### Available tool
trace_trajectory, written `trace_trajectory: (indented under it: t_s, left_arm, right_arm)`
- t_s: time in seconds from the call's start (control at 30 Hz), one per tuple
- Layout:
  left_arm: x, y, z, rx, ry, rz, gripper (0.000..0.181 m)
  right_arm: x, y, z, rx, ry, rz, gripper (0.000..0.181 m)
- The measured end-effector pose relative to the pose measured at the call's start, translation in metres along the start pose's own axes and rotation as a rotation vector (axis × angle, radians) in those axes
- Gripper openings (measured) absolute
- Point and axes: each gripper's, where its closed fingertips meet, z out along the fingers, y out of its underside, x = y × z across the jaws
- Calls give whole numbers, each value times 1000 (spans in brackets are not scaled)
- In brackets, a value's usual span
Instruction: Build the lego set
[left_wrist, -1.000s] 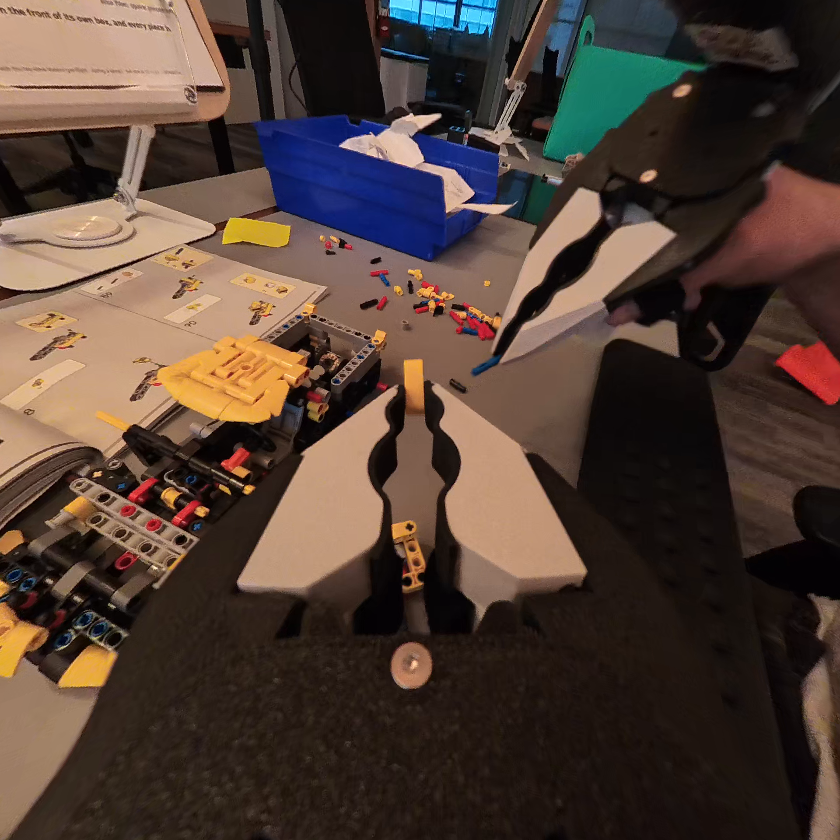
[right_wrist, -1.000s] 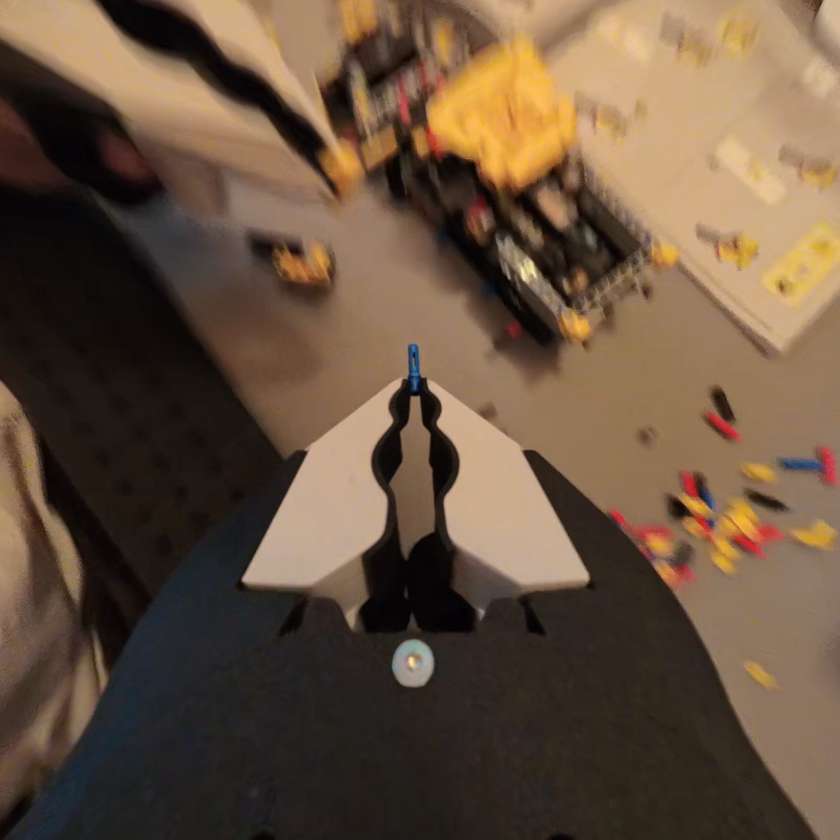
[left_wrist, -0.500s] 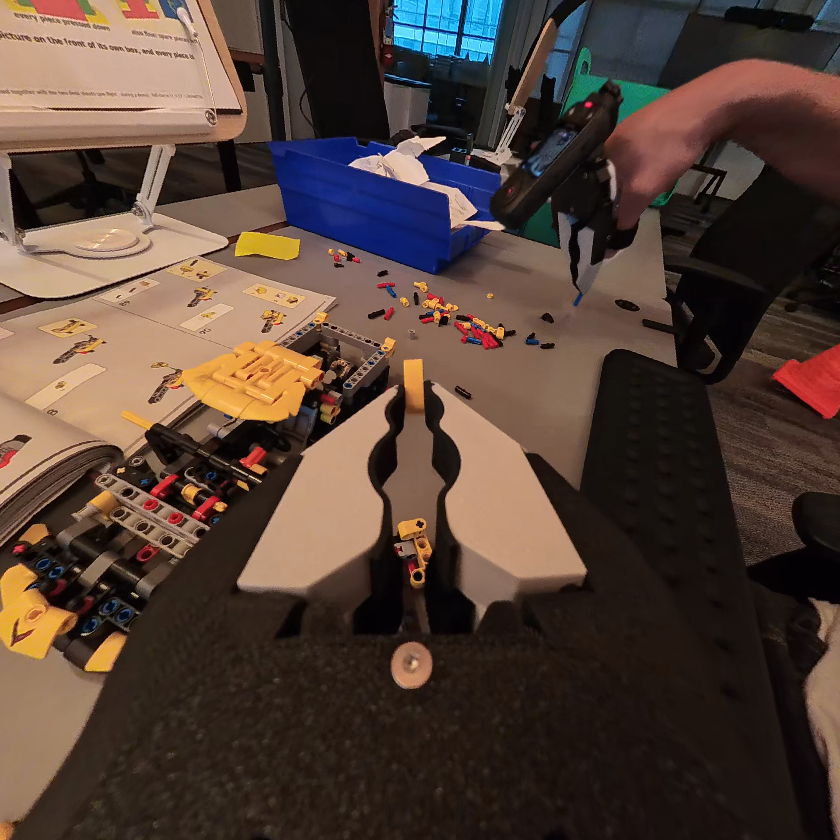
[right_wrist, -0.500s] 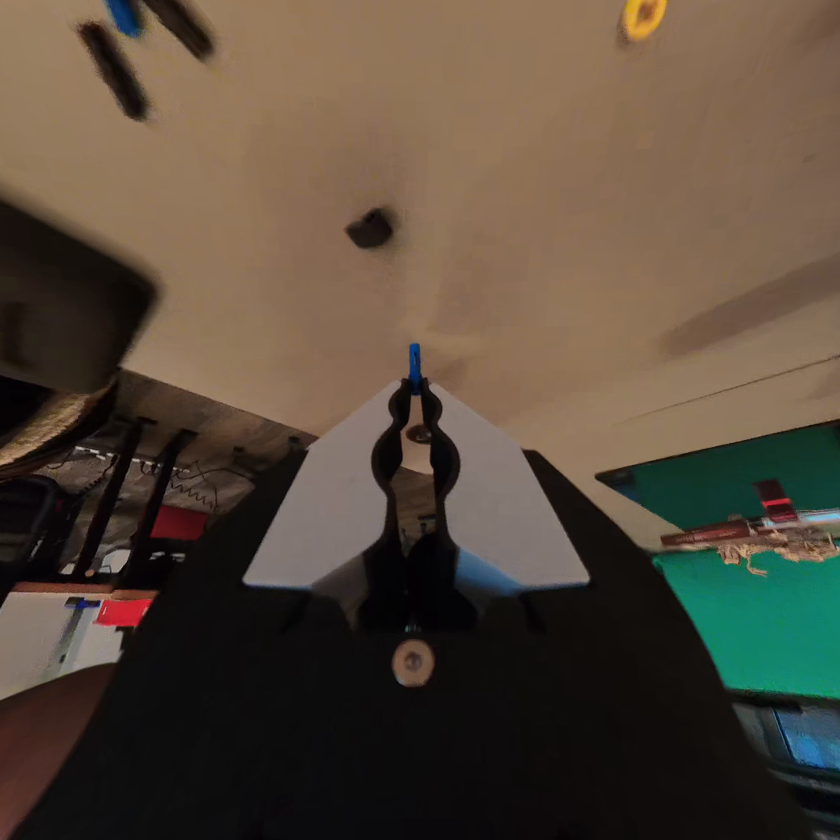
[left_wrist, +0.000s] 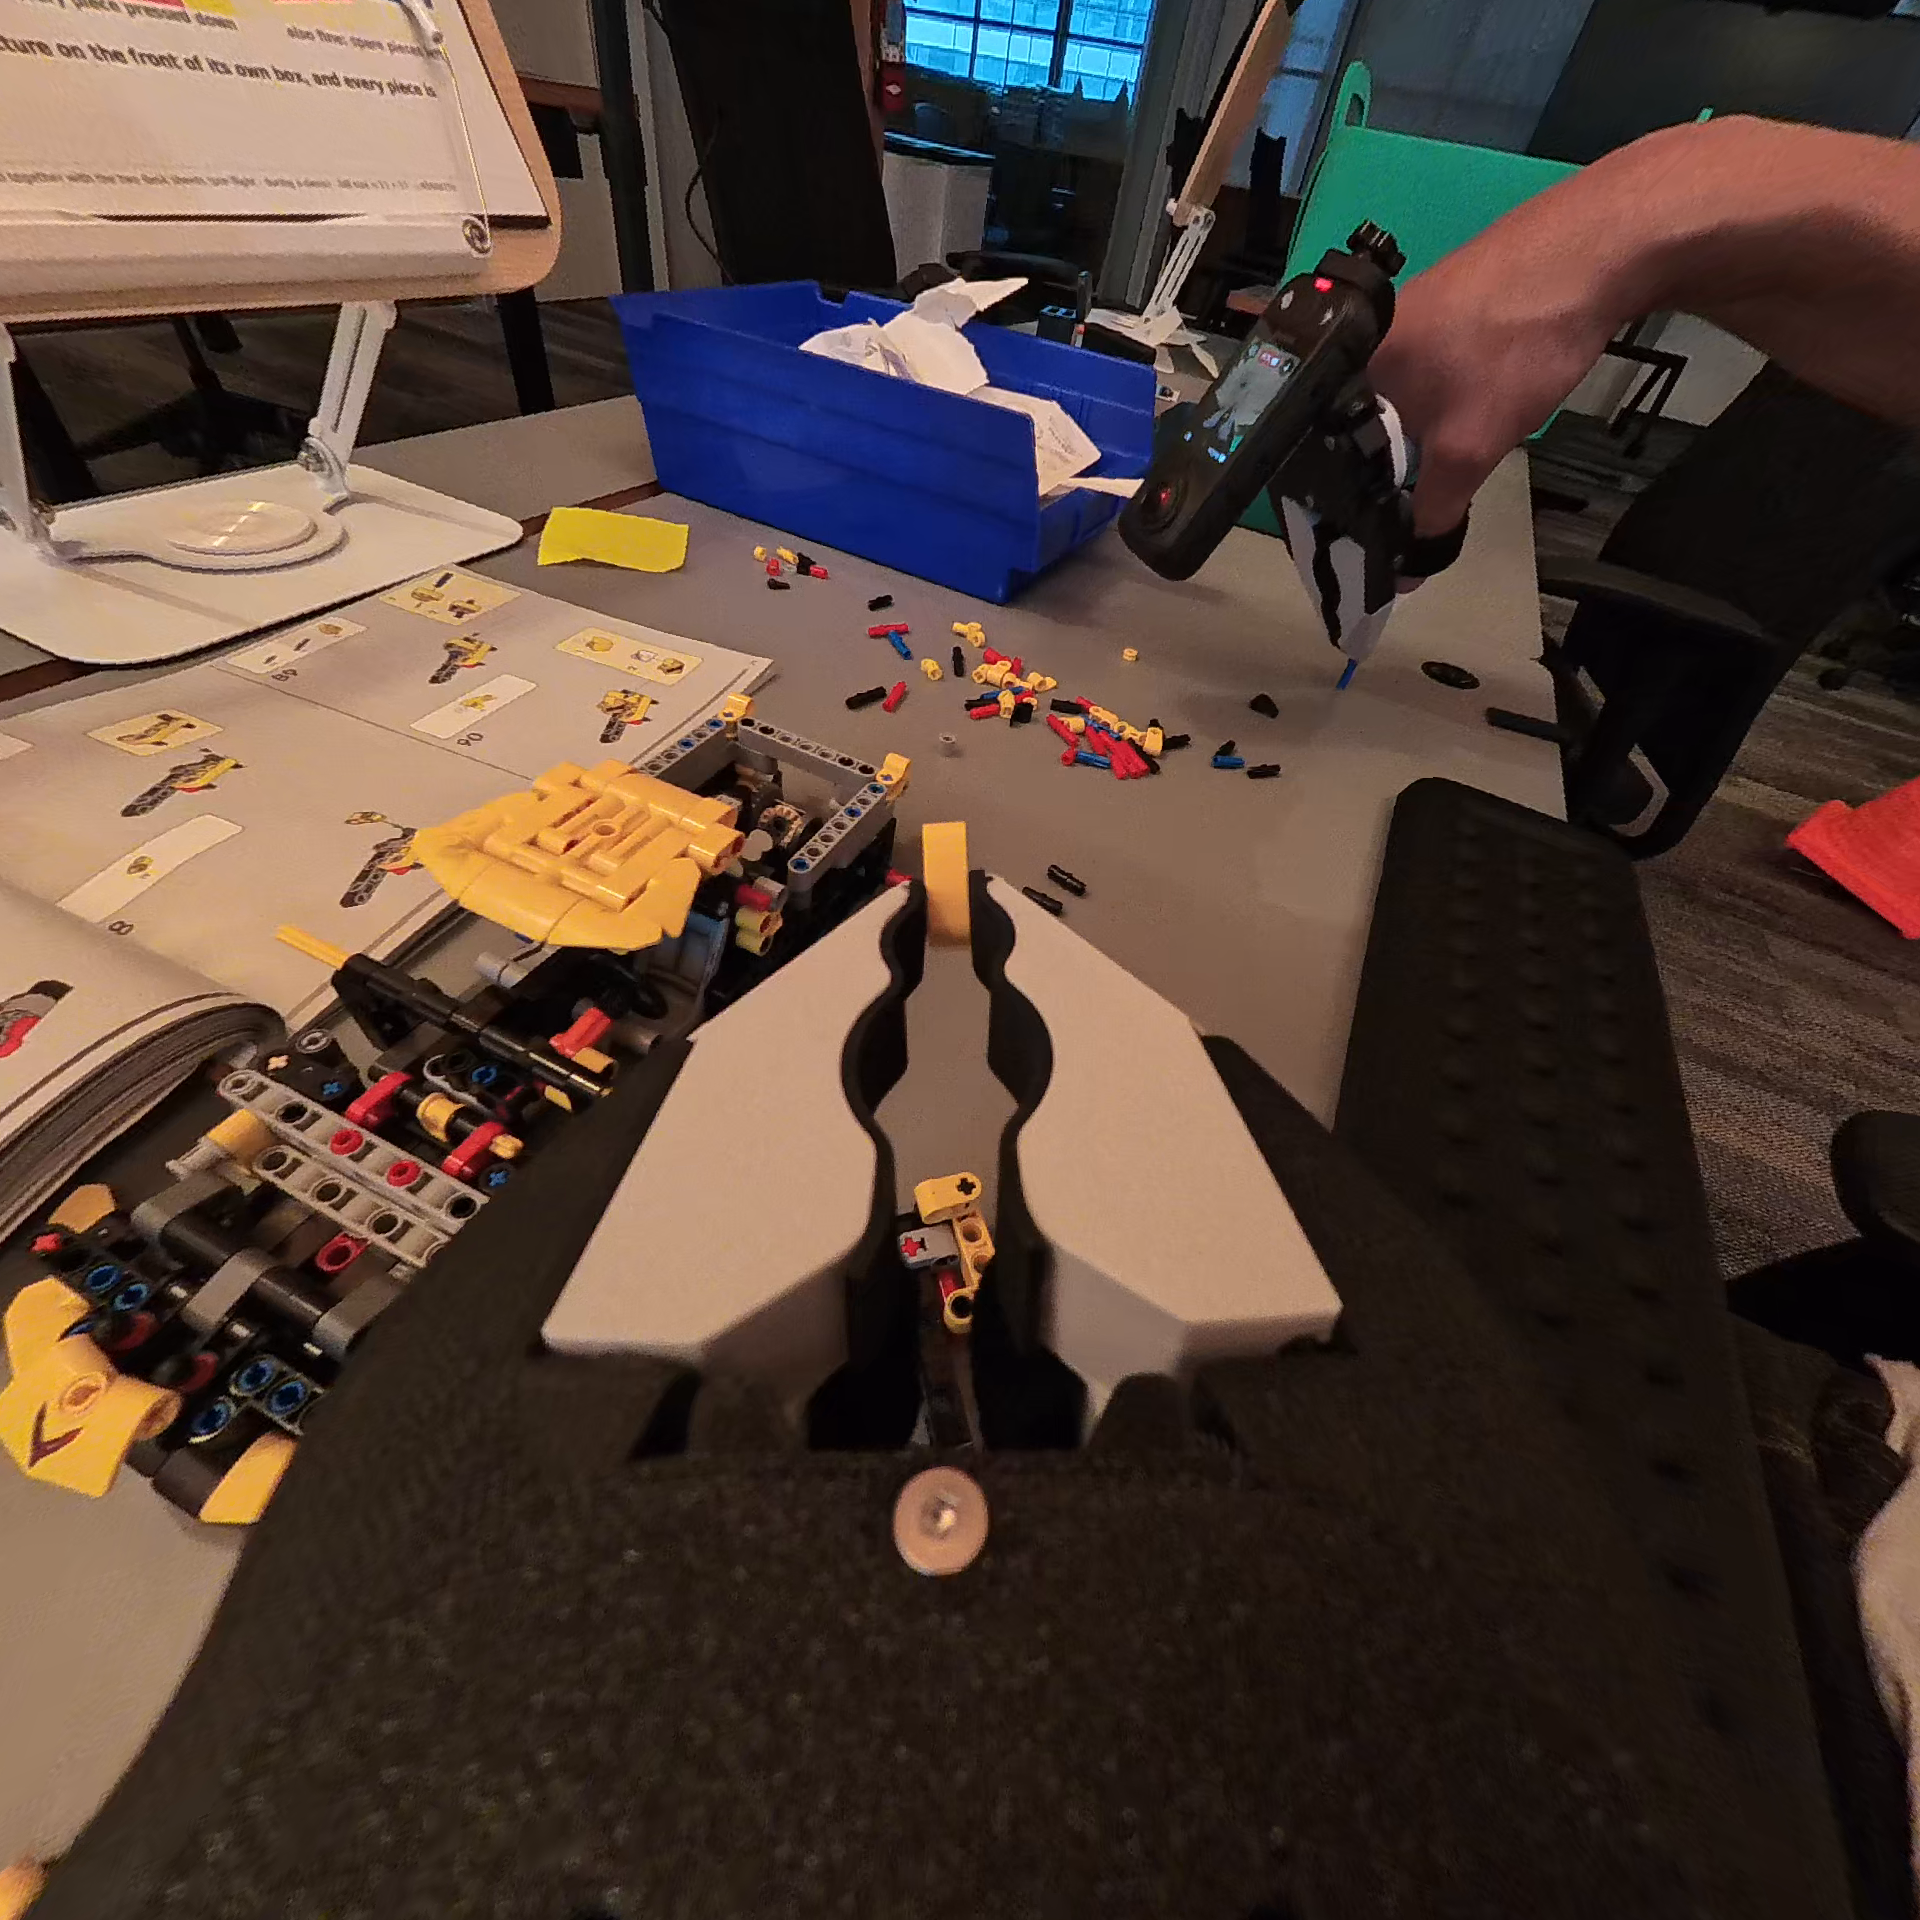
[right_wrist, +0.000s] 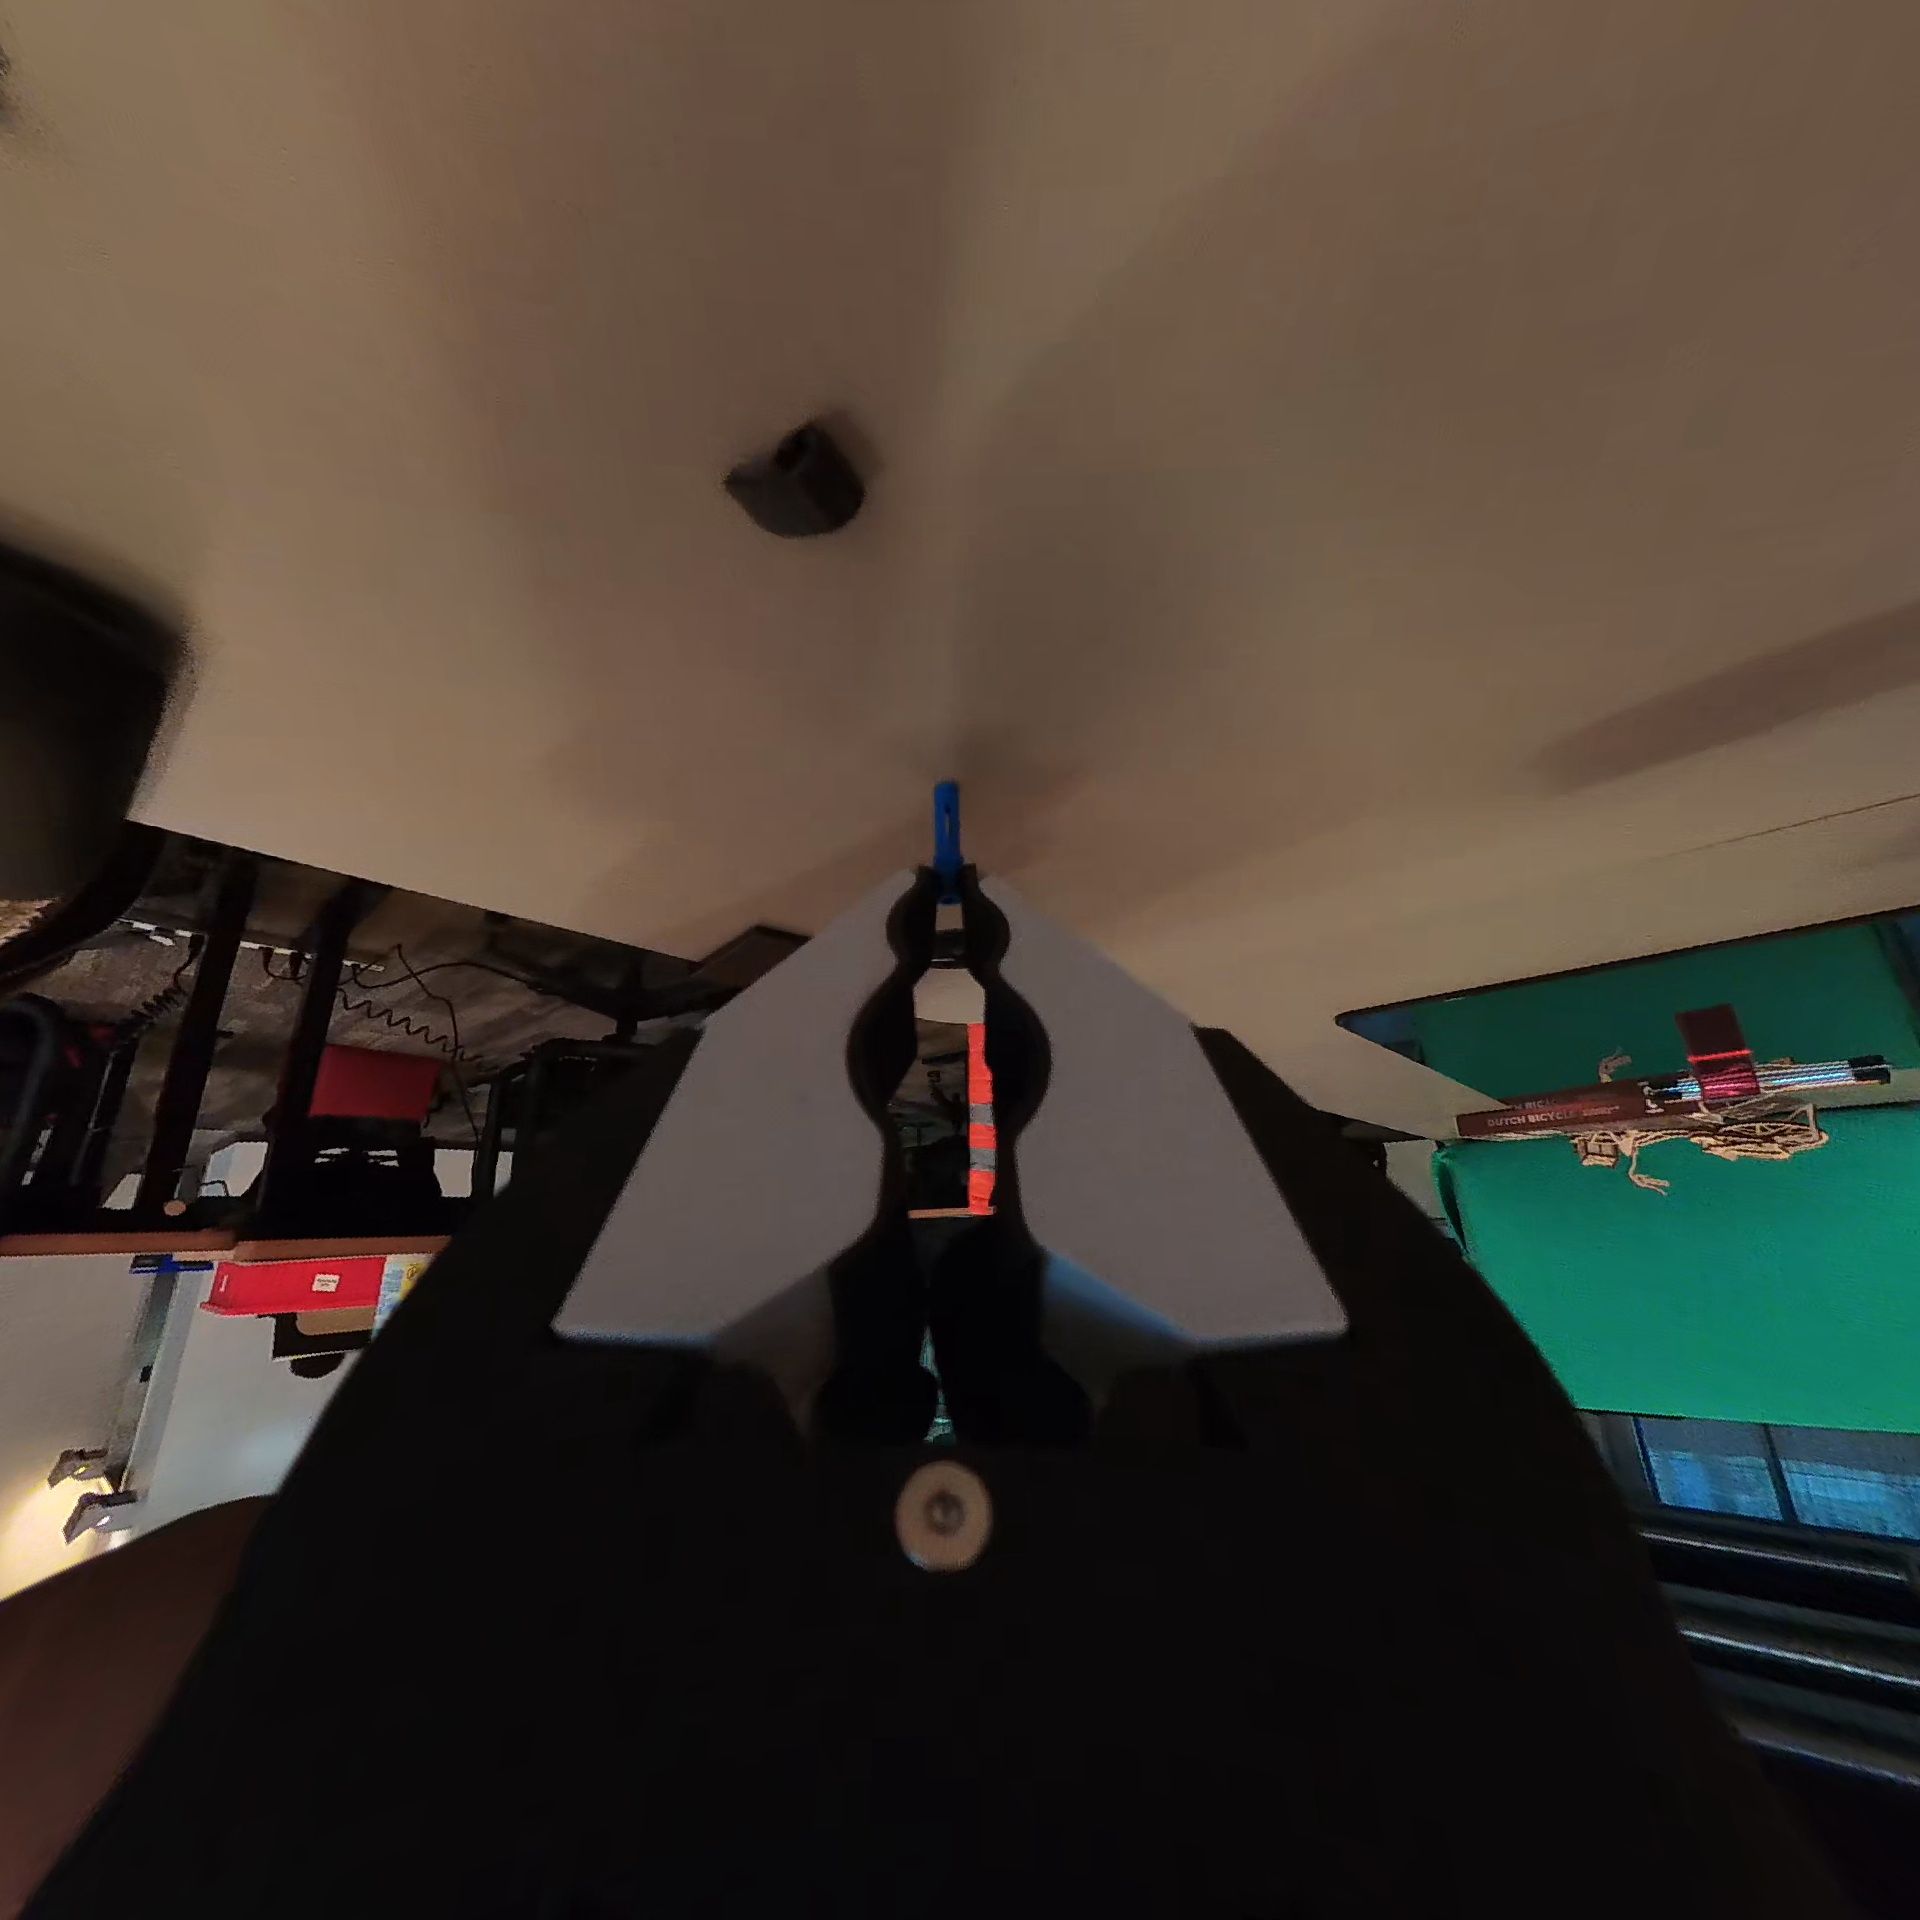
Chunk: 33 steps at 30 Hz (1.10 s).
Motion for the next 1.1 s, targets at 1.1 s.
trace_trajectory:
  t_s: [1.1]
  left_arm:
    - [-4, 5, 3, -21, -27, 34, 8]
  right_arm:
    - [-1, -3, -2, 1004, -19, 198, 20]
